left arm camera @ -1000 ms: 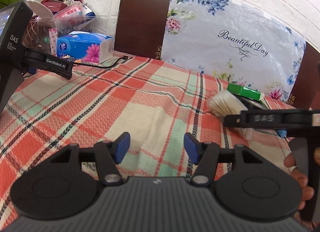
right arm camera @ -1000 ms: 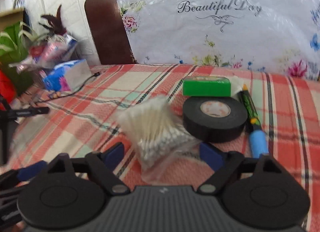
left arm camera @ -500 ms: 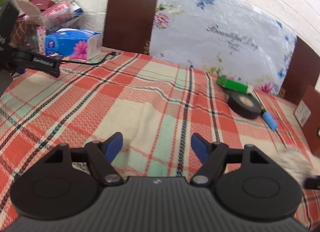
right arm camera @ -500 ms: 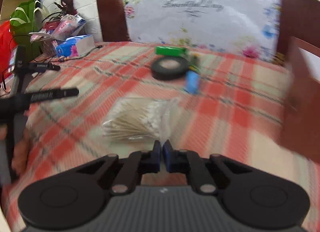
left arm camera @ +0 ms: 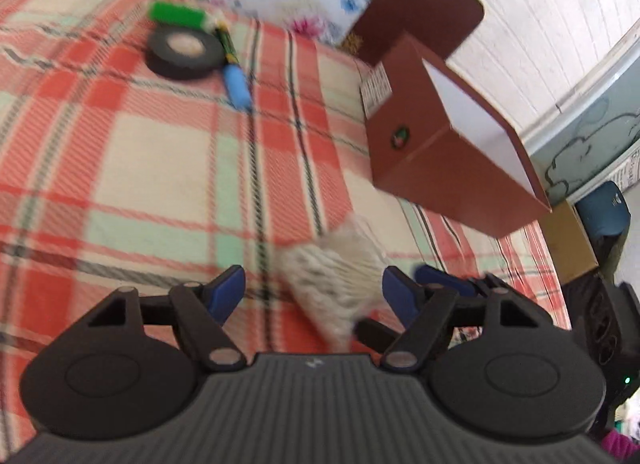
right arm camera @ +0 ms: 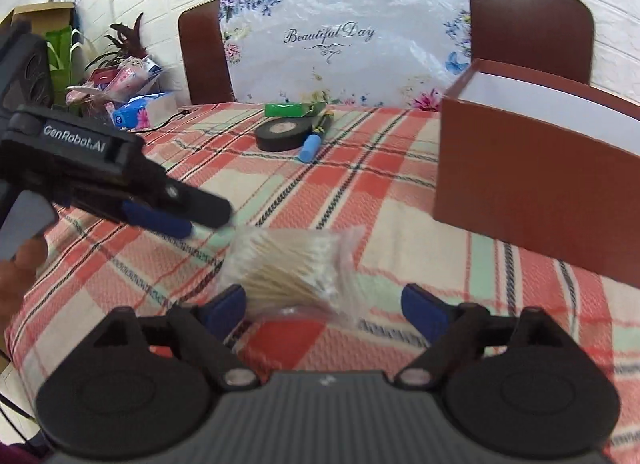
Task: Organize objects
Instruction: 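Move the left gripper to the cotton swab bag and grasp it, then carry the cotton swab bag over the brown box and open the left gripper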
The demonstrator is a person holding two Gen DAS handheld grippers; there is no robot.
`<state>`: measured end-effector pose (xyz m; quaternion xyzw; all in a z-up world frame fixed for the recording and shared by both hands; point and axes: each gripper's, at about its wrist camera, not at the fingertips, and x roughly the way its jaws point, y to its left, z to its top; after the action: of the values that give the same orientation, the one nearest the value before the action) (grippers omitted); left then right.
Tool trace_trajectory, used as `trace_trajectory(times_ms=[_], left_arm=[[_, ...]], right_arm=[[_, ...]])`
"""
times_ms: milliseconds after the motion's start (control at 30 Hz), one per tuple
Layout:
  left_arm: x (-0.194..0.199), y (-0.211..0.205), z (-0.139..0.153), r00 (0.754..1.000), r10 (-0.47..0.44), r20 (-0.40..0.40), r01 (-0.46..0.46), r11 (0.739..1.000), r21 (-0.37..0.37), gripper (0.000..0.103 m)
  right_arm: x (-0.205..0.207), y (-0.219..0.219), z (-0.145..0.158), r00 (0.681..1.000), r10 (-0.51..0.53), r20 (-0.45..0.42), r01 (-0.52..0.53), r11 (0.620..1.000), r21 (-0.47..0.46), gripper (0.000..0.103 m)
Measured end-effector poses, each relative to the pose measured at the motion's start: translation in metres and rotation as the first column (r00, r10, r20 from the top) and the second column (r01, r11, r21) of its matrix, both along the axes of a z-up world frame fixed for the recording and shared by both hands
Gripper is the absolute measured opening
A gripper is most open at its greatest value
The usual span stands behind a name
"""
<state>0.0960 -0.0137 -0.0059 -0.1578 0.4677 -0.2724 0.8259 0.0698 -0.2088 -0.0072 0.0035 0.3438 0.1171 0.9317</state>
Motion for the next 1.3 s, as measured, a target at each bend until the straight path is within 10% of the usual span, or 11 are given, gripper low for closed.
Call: trace_trajectory(times_ms=[167,267,533,900,1300], left_arm=[[0.001,-0.025,-0.004,0.999,-0.020,0.047,0.015,0.995,0.100,0.044],[0.004,-0.034,0.027,0.994,-0.064,0.092,0.058,0.996,0.062,0.042],[0.033,-0.144,0.114,0.921,-0.233,0.312,0.243,0.970,0.007,0.042],[0.095,-0.264,0.073,0.950,-0.194,0.245,0.148,0.969,0.196,0.060],[0.043,-0.228,0.089,0.902,-0.236,0.362,0.176,0.966,0.191,0.061]], right_arm=[[0.016,0.009,-0.013,0.999,0.039,-0.035,-0.038,0.999,0.022,0.038],[0.006,0.005,0.001,1.000,-0.003,0.021,0.003,1.000,-0.021,0.034],[-0.004,-0.081,0.082,0.932,-0.201,0.303,0.228,0.972,-0.058,0.035],[0.080,-0.202,0.043,0.871,-0.435,0.231,0.475,0.864,-0.165,0.057],[-0.013,-0.217,0.055,0.795,-0.546,0.263,0.511,0.837,0.195,0.056]])
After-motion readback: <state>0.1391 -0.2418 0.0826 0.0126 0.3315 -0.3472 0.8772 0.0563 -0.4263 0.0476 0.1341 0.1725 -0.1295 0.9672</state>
